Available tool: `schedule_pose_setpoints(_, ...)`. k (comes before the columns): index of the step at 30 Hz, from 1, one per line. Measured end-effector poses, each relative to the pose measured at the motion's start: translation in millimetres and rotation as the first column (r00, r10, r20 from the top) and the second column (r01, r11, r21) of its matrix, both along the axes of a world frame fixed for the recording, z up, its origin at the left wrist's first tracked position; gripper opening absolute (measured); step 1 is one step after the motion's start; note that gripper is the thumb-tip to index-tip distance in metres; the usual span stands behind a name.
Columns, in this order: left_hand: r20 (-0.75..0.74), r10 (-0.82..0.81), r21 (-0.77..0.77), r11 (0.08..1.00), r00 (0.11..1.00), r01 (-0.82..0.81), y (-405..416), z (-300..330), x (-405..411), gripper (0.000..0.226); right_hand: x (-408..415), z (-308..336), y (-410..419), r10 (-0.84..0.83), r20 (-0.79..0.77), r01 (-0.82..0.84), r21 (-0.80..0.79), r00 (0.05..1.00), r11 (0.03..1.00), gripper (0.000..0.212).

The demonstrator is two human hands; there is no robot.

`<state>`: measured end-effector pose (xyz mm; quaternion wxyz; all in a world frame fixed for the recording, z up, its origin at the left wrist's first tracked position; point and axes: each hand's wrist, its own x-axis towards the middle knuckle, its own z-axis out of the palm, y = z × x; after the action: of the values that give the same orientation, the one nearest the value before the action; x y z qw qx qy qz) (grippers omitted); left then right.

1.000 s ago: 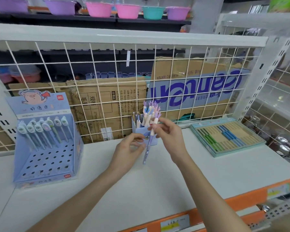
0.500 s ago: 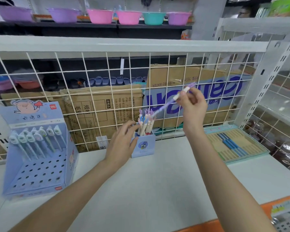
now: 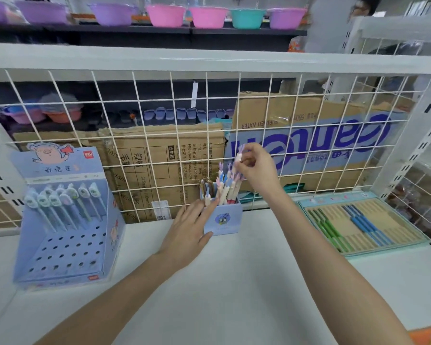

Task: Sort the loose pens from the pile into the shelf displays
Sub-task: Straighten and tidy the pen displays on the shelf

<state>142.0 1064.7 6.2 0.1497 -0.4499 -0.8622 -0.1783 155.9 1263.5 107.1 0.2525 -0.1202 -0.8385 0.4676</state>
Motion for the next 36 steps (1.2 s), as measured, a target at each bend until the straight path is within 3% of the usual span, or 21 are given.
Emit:
schedule_pose_setpoints(3, 0.001, 0.009, -0.021, 1.0, 1.0, -0.009, -2, -6, 1, 0.076, 1, -1, -5, 0.023, -0.011, -0.022, 0.082, 1.0, 0.996, 0.049)
schedule_pose_setpoints(10, -0.015, 0.021, -0.009, 1.0, 1.0, -0.022, -6, -6, 6, 0.081, -4, -7, -6, -0.011, 0.01, 0.007, 0.352, 1.0, 0.936, 0.011)
schedule_pose_setpoints(16, -0.044, 0.031, -0.024, 0.999, 0.999, -0.032, -8, -3, 10, 0.09, -4, -11, -4, -0.022, 0.014, 0.011, 0.543, 1.0, 0.839, 0.018)
schedule_pose_setpoints(19, -0.029, 0.037, -0.051, 0.998, 0.999, -0.038, -12, -1, 13, 0.088, -2, -12, -5, -0.026, -0.022, 0.034, 0.531, 0.999, 0.847, 0.025)
schedule_pose_setpoints(25, 0.06, 0.031, 0.005, 0.999, 0.998, -0.032, -36, 12, 18, 0.06, 24, -3, -23, -0.17, -0.151, 0.209, 0.3, 0.974, 0.931, 0.037)
schedule_pose_setpoints(27, 0.014, 0.089, 0.052, 0.995, 0.996, -0.09, -48, 18, 20, 0.048, 31, -1, -45, -0.114, -0.193, 0.173, 0.326, 0.975, 0.929, 0.034)
schedule_pose_setpoints(31, -0.1, 0.247, 0.161, 0.96, 0.964, -0.229, -87, 26, 25, 0.038, 31, -3, -107, 0.177, -0.236, -0.042, 0.483, 0.955, 0.874, 0.031)
schedule_pose_setpoints(36, -0.134, 0.515, 0.236, 0.846, 0.847, -0.477, -177, 19, 35, 0.035, 24, -21, -203, 0.452, -0.087, -0.303, 0.629, 0.888, 0.716, 0.034)
